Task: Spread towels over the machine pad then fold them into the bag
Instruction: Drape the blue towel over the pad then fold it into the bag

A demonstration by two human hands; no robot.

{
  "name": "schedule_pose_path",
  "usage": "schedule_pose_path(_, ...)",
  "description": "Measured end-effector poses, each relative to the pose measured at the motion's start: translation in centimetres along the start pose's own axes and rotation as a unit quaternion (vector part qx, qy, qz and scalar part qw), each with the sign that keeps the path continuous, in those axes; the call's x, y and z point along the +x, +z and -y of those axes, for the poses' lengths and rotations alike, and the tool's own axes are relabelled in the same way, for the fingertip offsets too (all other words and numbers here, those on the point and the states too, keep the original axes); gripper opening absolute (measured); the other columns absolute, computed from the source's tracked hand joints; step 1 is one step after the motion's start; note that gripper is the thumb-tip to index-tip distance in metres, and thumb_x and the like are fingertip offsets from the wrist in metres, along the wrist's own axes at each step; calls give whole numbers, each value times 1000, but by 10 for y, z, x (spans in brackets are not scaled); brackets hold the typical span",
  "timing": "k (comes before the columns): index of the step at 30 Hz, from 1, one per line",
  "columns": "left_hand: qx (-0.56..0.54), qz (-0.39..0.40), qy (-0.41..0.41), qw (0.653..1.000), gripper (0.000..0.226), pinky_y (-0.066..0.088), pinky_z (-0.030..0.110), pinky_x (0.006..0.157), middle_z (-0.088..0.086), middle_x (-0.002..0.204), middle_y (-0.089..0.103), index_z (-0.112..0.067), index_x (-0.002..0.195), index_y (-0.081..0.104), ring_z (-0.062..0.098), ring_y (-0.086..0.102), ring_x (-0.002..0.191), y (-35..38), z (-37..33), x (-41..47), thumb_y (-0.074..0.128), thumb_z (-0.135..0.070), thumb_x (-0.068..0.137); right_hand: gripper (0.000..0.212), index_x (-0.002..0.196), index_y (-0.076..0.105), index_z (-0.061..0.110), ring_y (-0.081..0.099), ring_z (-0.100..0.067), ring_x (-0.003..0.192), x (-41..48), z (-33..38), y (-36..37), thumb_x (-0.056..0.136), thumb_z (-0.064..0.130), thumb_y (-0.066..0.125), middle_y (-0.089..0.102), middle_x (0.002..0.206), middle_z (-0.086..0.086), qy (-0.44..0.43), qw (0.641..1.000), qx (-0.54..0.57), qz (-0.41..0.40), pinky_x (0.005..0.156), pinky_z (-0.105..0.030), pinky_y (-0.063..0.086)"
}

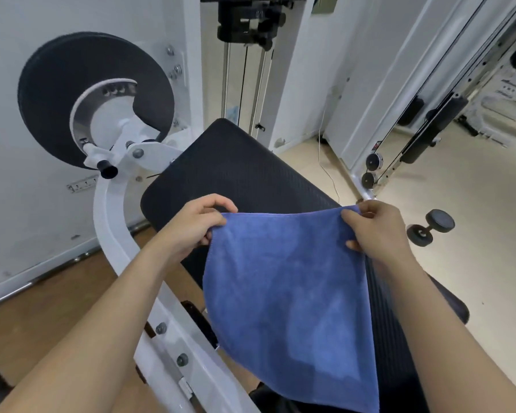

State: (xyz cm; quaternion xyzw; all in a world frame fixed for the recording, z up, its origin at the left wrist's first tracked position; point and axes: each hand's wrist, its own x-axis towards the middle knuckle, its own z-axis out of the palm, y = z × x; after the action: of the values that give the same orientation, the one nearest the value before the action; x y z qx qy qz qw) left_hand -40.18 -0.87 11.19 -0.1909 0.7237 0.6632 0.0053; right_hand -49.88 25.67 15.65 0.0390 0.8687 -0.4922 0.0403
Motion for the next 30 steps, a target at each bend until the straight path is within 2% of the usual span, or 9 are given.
schedule_pose_path(2, -104, 55, 21, 993, 32, 37, 19, 48, 1, 63, 50, -19, 77, 75, 13, 42, 56, 12, -14, -18, 57, 5, 87, 7, 82, 67, 7, 59, -15, 69, -23, 11, 8, 85, 13, 66, 59, 79, -9, 6, 997, 70, 41, 54, -24, 54)
schedule_pose_path(5, -158, 129, 82, 976, 27, 52, 20, 64, 3, 78, 69, -18, 87, 78, 12, 64, 69, 36, -29, -47, 69, 5, 75, 10, 78, 72, 13, 69, -16, 78, -62, 22, 22, 85, 9, 67, 71, 78, -5, -21, 988, 120, 97, 64, -29, 59)
schedule_pose_path(8, -76, 130, 125, 981, 39, 55, 24, 78, 10, 93, 76, -14, 99, 74, 20, 73, 86, 52, -35, -63, 67, 18, 77, 16, 84, 78, 16, 73, -23, 87, -89, 29, 25, 88, 9, 63, 76, 82, -5, -64, 979, 141, 135, 80, -44, 59)
schedule_pose_path(10, -60, 95, 144, 983, 33, 56, 26, 78, 13, 89, 75, -11, 98, 72, 23, 73, 83, 56, -38, -67, 64, 16, 81, 19, 86, 79, 17, 72, -26, 88, -99, 29, 20, 90, 9, 62, 76, 83, -6, -73, 975, 163, 132, 85, -47, 57)
schedule_pose_path(14, -44, 37, 164, 985, 18, 56, 23, 64, 10, 76, 74, -11, 88, 72, 20, 72, 69, 64, -42, -75, 68, 6, 84, 20, 87, 78, 9, 69, -25, 81, -114, 28, 15, 94, 10, 58, 73, 85, -19, -92, 970, 178, 140, 80, -44, 54)
schedule_pose_path(19, 28, -15, 210, 977, 16, 55, 21, 63, -1, 70, 73, -19, 82, 73, 13, 70, 63, 70, -45, -81, 74, -3, 81, 21, 90, 76, 5, 62, -21, 81, -123, 27, 12, 94, 5, 55, 69, 88, -26, -117, 964, 191, 142, 75, -50, 52)
schedule_pose_path(23, 217, -99, 360, 902, 7, 39, 10, 66, -12, 70, 61, -20, 80, 70, 2, 55, 68, 66, -50, -83, 75, -24, 78, 20, 97, 76, 9, 65, -12, 89, -128, 29, 4, 92, 2, 57, 72, 88, -17, -148, 953, 180, 196, 80, -34, 51)
schedule_pose_path(26, 240, -47, 394, 886, 25, 43, 17, 83, -14, 98, 62, -20, 101, 66, 5, 57, 95, 58, -59, -81, 66, -34, 80, 27, 107, 74, 11, 71, -18, 100, -125, 34, -7, 89, -5, 61, 76, 99, -6, -147, 939, 213, 224, 89, -31, 55)
schedule_pose_path(30, 293, 11, 414, 862, 30, 45, 29, 66, -9, 76, 63, -17, 88, 68, 10, 55, 72, 55, -70, -79, 54, -44, 90, 30, 100, 60, 13, 67, -25, 82, -118, 36, -13, 77, -6, 61, 72, 87, -19, -155, 940, 228, 200, 78, -38, 52)
